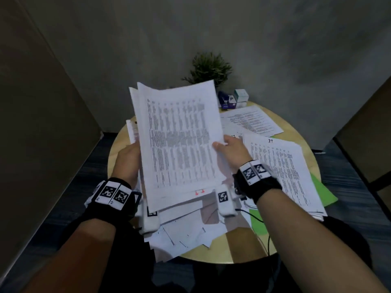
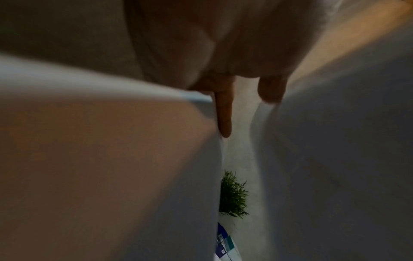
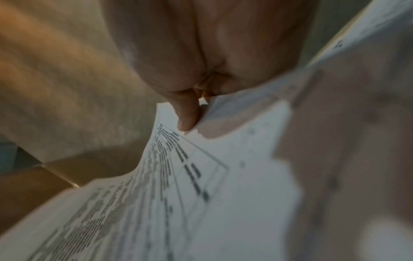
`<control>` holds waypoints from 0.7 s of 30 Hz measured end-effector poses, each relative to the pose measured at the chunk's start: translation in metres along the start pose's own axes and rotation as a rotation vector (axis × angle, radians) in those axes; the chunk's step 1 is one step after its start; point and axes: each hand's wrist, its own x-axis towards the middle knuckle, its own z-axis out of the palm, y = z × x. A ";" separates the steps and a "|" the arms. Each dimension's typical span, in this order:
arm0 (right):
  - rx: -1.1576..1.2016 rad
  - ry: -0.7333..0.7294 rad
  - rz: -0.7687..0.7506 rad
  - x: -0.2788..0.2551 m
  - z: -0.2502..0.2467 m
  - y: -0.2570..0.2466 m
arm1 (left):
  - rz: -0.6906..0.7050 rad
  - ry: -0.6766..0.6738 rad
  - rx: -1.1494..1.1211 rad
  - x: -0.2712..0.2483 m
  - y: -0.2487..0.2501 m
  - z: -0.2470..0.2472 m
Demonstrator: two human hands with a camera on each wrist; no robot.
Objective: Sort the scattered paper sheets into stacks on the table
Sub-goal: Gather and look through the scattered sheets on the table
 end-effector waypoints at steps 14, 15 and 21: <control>-0.575 -0.005 0.037 0.037 0.025 0.054 | 0.232 0.253 0.360 -0.006 -0.001 -0.028; -0.750 -0.020 0.061 0.038 0.023 0.058 | 0.227 0.266 0.367 -0.007 -0.001 -0.032; -1.275 -0.103 0.211 0.039 0.034 0.073 | 0.230 0.270 0.327 -0.019 0.002 -0.048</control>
